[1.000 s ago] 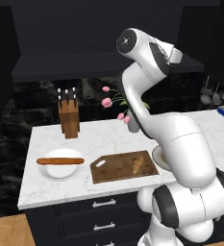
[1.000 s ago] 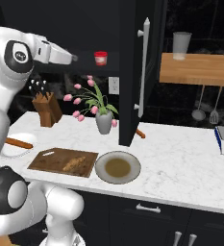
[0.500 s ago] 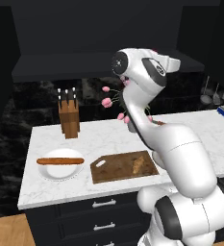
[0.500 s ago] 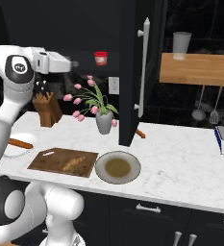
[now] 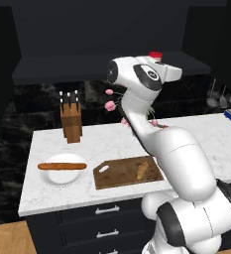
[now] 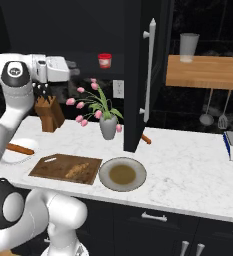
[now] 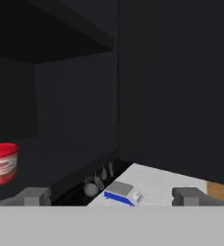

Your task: From the different types of pastries on the counter, select a croissant and place it on the cutting board. Then retrieve a jar of jam from the cabinet and place it alongside the croissant on the cutting board.

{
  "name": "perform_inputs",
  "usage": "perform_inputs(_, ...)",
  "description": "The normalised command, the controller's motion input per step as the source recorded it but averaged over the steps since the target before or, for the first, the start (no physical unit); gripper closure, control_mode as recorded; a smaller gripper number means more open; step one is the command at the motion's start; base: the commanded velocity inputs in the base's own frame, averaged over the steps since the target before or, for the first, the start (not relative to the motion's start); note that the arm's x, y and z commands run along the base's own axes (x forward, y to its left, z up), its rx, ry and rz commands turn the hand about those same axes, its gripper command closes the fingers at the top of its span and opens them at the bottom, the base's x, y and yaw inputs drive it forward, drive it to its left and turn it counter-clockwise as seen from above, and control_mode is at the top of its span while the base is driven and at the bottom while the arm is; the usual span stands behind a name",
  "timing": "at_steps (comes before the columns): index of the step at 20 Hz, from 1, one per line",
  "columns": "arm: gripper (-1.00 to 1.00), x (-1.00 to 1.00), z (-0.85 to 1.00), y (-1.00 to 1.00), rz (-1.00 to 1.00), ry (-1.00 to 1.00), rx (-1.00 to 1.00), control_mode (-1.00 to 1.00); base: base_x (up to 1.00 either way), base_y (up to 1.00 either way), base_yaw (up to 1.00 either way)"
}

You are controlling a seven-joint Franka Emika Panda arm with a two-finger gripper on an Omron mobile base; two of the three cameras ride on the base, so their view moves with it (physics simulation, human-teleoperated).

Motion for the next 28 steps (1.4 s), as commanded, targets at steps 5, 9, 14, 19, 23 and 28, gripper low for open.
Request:
perform_inputs(5, -1.0, 0.11, 0.29, 0.5, -0.31, 0.0, 0.0, -1.0, 0.0, 0.0, 0.0)
perform_inputs(9, -1.0, 0.11, 0.0, -0.08, -0.03, 0.01, 0.03, -1.0, 0.0, 0.0, 0.0)
perform_inputs(14, -1.0, 0.12, 0.08, -0.37, -0.03, 0.03, 0.01, -1.0, 0.0, 0.0, 0.0)
perform_inputs(19, -1.0, -0.01, -0.02, -0.23, 0.0, -0.03, 0.0, -1.0, 0.0, 0.0, 0.0)
perform_inputs(23, -1.0, 0.0, 0.0, -0.28, -0.03, -0.09, 0.0, -1.0, 0.0, 0.0, 0.0)
perform_inputs(28, -1.0, -0.01, -0.16, -0.08, -0.02, -0.01, 0.0, -1.0, 0.0, 0.0, 0.0)
